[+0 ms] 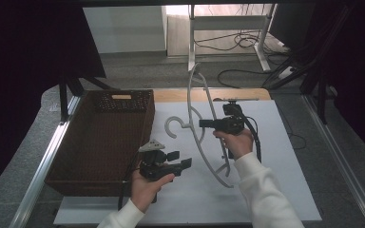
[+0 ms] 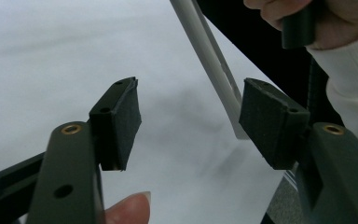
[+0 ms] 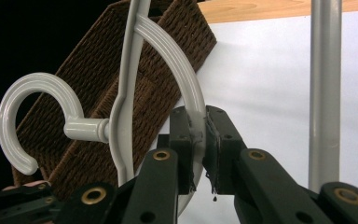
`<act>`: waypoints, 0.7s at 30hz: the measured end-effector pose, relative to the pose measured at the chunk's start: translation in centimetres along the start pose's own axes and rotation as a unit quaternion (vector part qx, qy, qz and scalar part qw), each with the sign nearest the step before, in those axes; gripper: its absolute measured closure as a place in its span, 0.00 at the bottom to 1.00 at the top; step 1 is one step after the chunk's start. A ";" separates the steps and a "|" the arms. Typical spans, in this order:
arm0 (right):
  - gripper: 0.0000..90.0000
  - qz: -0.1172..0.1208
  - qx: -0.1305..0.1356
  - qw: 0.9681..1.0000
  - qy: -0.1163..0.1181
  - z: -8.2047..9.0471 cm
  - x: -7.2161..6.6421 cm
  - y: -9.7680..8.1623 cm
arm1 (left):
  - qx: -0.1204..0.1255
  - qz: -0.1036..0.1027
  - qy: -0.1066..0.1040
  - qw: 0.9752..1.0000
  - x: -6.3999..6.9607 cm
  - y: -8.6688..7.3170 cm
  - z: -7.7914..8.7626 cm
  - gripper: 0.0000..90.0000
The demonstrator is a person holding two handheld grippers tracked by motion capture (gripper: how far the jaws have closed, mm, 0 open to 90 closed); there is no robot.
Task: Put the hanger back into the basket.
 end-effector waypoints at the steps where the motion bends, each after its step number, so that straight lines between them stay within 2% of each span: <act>1: 0.91 -0.001 0.001 1.000 -0.001 0.0 0.0 0.0 | -0.001 0.004 -0.001 1.000 0.0 0.0 -0.3 0.44; 11: 0.91 -0.015 0.020 1.000 -0.002 -0.6 0.3 -0.1 | 0.011 0.048 -0.016 0.999 0.2 0.7 -3.3 0.52; 14: 0.91 -0.022 0.028 0.999 0.000 -0.7 0.3 -0.1 | 0.021 0.055 -0.016 0.998 0.1 1.0 -3.9 0.60; 17: 0.91 -0.026 0.036 0.999 0.002 -0.7 0.3 -0.1 | 0.028 0.069 -0.029 0.997 -0.1 1.2 -4.4 0.69; 21: 0.91 -0.032 0.041 0.999 0.006 -0.8 0.2 -0.2 | 0.036 0.075 -0.041 0.996 -0.3 1.5 -4.6 0.79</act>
Point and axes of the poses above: each handheld gripper's, and its own axes: z roughly backward along the jaws, y roughly out of its top, x roughly to its right, the point moved 8 cm from there along -z, roughly forward along the jaws, and after that the axes turned 3 degrees about y, right-handed, at the moved point
